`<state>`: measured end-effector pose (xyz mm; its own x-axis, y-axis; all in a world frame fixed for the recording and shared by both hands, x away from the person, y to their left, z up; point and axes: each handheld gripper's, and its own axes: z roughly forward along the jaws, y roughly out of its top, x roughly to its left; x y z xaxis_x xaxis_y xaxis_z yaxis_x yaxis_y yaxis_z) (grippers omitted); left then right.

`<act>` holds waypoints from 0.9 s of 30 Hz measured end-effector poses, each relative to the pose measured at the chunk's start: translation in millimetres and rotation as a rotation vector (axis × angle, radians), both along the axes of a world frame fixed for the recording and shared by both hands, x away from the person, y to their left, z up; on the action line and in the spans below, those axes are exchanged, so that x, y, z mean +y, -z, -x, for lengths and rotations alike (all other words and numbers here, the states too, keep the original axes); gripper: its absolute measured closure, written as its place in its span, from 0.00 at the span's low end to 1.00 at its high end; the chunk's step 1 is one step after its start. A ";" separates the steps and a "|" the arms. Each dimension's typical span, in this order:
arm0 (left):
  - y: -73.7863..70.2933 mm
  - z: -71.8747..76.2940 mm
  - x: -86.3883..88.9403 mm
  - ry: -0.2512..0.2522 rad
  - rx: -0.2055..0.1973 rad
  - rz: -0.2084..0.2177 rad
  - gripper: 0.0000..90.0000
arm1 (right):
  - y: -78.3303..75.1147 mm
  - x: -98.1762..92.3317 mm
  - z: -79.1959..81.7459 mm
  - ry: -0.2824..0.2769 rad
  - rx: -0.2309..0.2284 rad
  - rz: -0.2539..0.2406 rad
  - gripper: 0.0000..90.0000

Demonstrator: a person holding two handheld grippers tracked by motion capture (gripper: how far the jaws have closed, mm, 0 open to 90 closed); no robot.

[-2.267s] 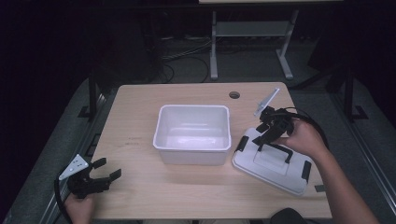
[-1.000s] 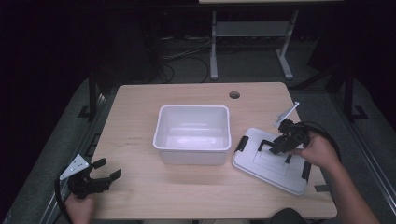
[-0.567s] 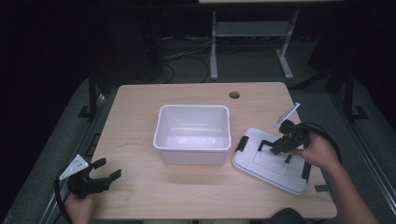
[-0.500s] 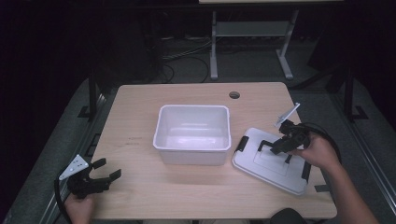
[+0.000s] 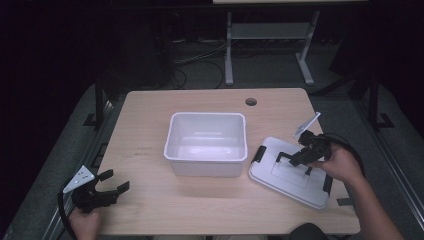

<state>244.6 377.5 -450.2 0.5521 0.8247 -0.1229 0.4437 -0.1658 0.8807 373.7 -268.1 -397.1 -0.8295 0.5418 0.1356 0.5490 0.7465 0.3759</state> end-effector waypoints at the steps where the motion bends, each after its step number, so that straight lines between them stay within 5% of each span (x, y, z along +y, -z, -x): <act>1: 0.0 0.0 -0.1 0.000 0.000 0.001 0.15 | 0.0 0.0 0.0 0.000 0.000 0.000 0.83; 27: 0.0 0.4 0.2 -0.002 0.000 0.002 0.15 | 1.6 -1.7 3.1 -0.019 -0.013 -0.005 0.93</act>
